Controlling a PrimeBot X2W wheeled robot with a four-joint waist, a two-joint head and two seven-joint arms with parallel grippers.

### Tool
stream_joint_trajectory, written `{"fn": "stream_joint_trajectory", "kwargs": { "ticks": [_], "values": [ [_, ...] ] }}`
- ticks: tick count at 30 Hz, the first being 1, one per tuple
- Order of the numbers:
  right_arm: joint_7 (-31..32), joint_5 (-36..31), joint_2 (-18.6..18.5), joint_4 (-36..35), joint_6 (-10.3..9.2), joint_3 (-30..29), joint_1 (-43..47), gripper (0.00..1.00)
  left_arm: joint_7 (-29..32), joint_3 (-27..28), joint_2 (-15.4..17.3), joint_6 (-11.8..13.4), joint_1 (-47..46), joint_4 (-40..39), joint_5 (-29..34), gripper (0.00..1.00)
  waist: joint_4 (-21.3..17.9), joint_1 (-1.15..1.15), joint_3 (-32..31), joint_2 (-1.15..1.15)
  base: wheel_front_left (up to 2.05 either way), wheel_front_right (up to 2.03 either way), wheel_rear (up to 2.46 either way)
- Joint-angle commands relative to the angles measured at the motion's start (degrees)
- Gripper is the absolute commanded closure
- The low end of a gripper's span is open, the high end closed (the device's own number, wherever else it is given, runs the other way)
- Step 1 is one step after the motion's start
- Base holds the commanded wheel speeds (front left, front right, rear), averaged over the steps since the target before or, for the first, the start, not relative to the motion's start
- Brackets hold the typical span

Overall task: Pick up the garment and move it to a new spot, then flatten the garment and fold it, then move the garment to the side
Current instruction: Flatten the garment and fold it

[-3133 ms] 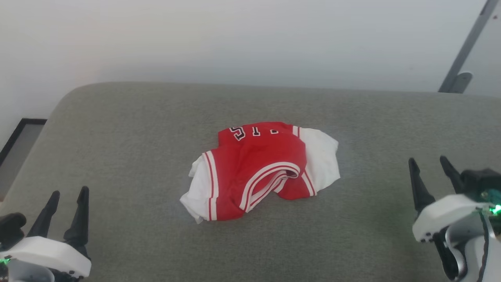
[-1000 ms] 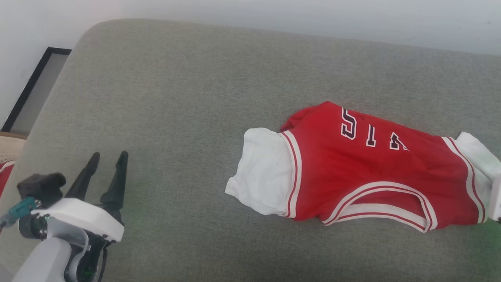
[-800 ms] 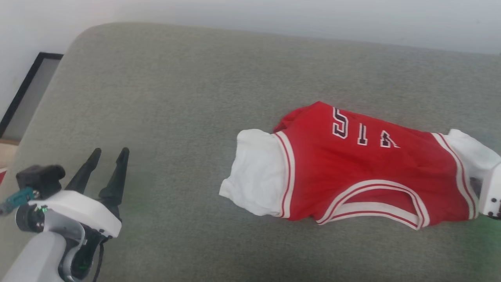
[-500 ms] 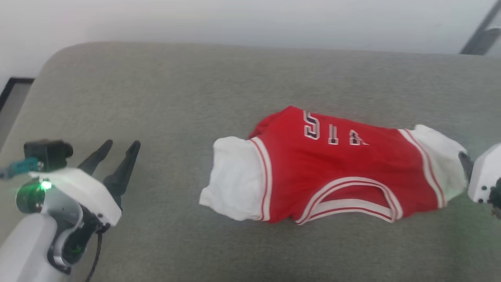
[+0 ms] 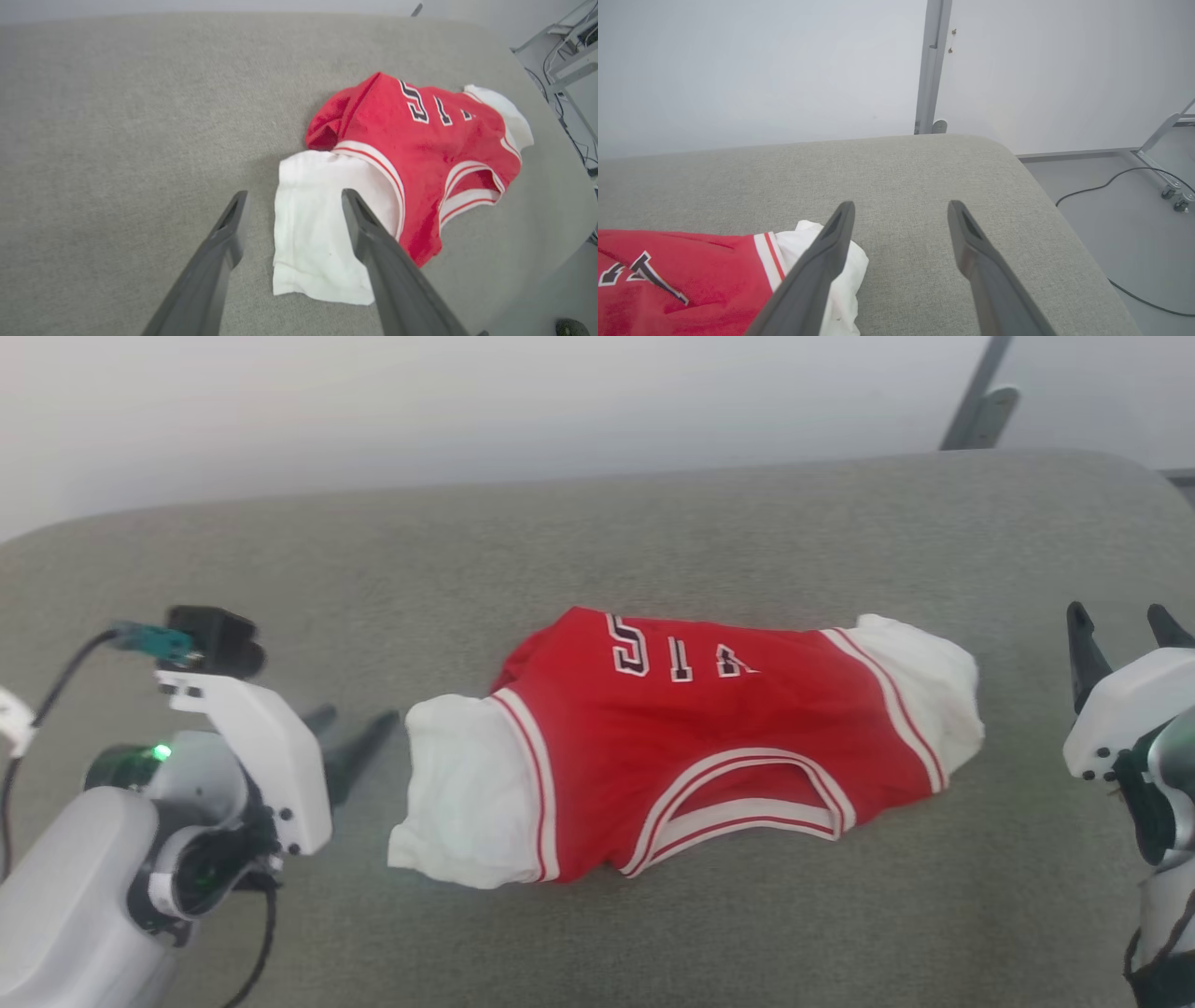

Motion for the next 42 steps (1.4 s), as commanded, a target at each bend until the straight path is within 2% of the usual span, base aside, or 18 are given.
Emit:
{"fn": "stream_joint_trajectory", "kwargs": {
  "ticks": [1, 6, 14, 19, 26, 27, 28, 33, 42],
  "values": [
    [-0.5, -0.2, 0.4, -0.3, 0.00, -0.2, -0.1, 0.00, 1.2, -0.4, 0.1, 0.5, -0.7, 0.0, 0.0, 0.00, -0.9, 0.00, -0.3, 0.00, 0.00, 0.00, 0.00],
    [-1.7, -2.2, 2.4, -0.9, 0.00, -1.9, -0.2, 0.00, 9.3, -3.6, 0.0, 3.5, -1.7, 0.5, -0.9, 0.00, -2.5, 0.00, -0.1, 0.00, 0.00, 0.00, 0.00],
    [-1.5, -2.7, 4.3, -1.8, 0.00, -2.6, -0.5, 0.00, 15.9, -7.0, -0.6, 6.0, -2.7, 4.8, -0.5, 0.00, -4.6, 0.00, 2.1, 0.00, 0.00, 0.00, 0.00],
    [-0.8, -2.9, 5.1, -2.6, 0.00, -2.5, -1.0, 0.00, 17.0, -8.1, -1.5, 5.5, -3.7, 9.7, -0.5, 0.00, -5.7, 0.00, 4.1, 0.00, 0.00, 0.00, 0.00],
    [1.0, -2.2, 5.9, -3.4, 0.00, -1.7, -1.5, 0.00, 15.6, -9.7, -3.0, 3.4, -4.4, 20.2, 0.6, 0.00, -6.4, 0.00, 7.1, 0.00, 0.00, 0.00, 0.00],
    [1.5, -2.0, 5.9, -3.4, 0.00, -1.3, -1.5, 0.00, 15.5, -10.1, -3.5, 2.6, -4.4, 20.9, 0.5, 0.31, -6.4, 0.00, 7.3, 0.00, 0.00, 0.00, 0.00],
    [2.2, -1.7, 5.9, -3.3, 0.00, -0.8, -1.3, 0.00, 15.1, -10.1, -4.2, 2.1, -4.4, 21.8, 0.0, 1.00, -6.3, 0.00, 7.5, 0.00, 0.00, 0.00, 0.00],
    [7.2, 0.6, 4.8, -2.9, 0.00, 1.7, -0.6, 0.00, 13.7, -10.9, -6.1, -1.1, -5.2, 24.4, 0.1, 1.00, -5.3, 0.00, 8.0, 0.00, 0.00, 0.00, 0.00],
    [18.8, 2.9, 1.7, -0.3, 0.00, 5.5, -1.8, 0.00, 10.2, -10.6, -6.8, -3.8, -8.9, 27.8, 1.1, 1.00, -2.2, 0.00, 9.6, 0.00, 0.00, 0.00, 0.00]
  ]
}}
